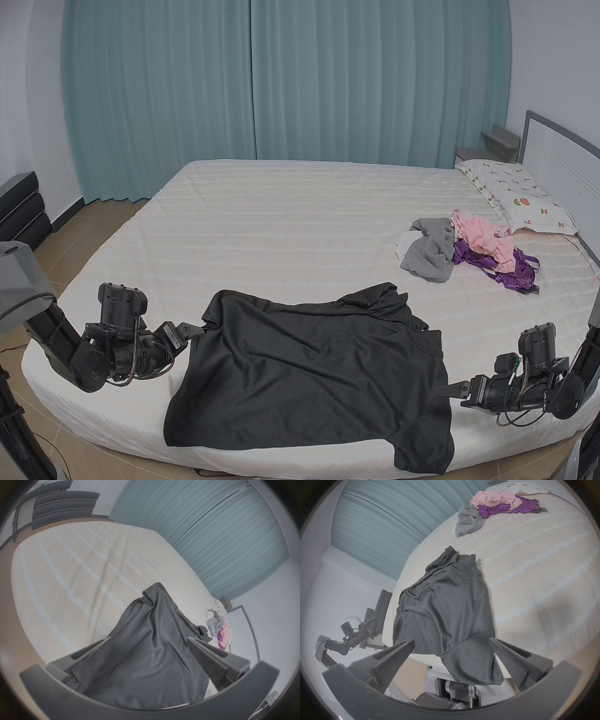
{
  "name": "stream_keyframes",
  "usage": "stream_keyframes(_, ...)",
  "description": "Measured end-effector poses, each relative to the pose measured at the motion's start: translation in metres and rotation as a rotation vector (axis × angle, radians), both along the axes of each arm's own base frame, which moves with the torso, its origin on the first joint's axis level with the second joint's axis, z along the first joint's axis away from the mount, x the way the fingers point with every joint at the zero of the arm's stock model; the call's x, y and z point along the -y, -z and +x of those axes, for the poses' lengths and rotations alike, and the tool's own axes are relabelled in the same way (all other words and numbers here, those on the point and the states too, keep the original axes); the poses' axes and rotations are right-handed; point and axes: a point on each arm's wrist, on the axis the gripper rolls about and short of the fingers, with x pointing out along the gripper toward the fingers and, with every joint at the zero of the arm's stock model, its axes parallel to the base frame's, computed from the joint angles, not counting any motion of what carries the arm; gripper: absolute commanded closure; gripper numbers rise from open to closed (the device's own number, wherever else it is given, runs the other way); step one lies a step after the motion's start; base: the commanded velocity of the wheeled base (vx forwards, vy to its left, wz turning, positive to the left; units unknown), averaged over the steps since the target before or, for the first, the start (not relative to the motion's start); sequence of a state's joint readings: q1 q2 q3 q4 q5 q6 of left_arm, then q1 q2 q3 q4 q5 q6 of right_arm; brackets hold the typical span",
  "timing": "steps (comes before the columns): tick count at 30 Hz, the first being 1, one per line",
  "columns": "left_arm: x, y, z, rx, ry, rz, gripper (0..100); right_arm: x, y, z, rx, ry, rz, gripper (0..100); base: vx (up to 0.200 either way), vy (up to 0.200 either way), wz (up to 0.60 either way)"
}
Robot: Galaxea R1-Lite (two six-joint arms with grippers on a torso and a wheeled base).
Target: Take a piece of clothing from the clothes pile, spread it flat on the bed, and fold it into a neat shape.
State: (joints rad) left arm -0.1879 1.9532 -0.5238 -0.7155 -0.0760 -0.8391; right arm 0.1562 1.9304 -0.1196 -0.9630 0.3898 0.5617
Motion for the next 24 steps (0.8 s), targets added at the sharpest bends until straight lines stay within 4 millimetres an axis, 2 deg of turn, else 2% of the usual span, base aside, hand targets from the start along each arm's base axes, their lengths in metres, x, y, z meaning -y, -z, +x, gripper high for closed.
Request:
stream_keyframes(6, 0.001, 0.002, 0.034, 0.035, -0.016, -0.003, 0, 0.000, 0.001, -0.001, -0.004, 0.000, 0.000, 0, 0.000, 0.000, 0.00)
stream_keyframes(14, 0.007, 0.007, 0.099, 0.090, -0.029, -0.009, 0, 0.000, 0.001, -0.001, -0.005, 0.000, 0.001, 0, 0.000, 0.000, 0.00)
stream_keyframes(19, 0.012, 0.023, 0.135, 0.077, -0.041, 0.004, 0, 0.000, 0.001, -0.001, -0.010, 0.006, 0.005, 0, 0.000, 0.000, 0.00)
stream_keyframes(24, 0.013, 0.045, 0.159, 0.065, -0.070, 0.043, 0, 0.000, 0.001, 0.000, -0.019, 0.027, 0.023, 0, 0.000, 0.000, 0.00)
